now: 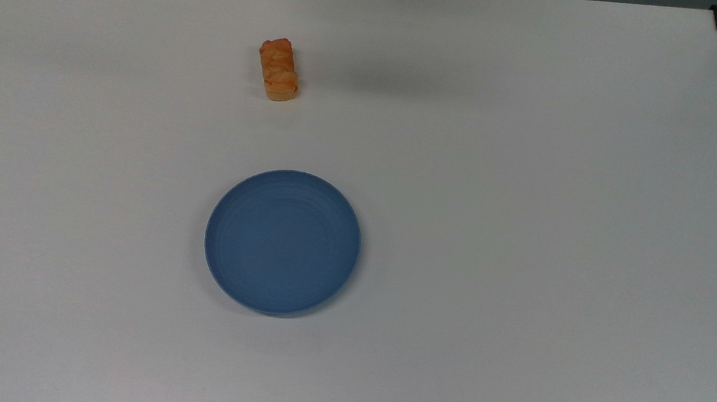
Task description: Put the bread on the table
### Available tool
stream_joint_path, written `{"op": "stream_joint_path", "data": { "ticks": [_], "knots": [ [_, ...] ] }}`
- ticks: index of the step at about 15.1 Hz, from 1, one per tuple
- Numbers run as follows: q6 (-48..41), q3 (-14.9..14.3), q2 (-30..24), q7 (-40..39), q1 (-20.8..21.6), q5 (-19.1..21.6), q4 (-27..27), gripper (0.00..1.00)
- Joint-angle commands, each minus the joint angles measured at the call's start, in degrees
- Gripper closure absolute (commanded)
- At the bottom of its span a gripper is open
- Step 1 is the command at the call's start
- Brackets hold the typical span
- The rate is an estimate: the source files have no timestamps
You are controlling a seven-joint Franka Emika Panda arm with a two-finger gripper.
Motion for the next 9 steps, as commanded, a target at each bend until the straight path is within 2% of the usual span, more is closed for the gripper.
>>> {"op": "stream_joint_path", "data": {
  "ticks": [1, 9],
  "knots": [
    [1.5, -0.3, -1.3, -0.3, 0.5, 0.8, -2.3, 0.0],
    [1.4, -0.2, -1.6, 0.4, 0.5, 0.9, -2.8, 0.0]
  ]
}}
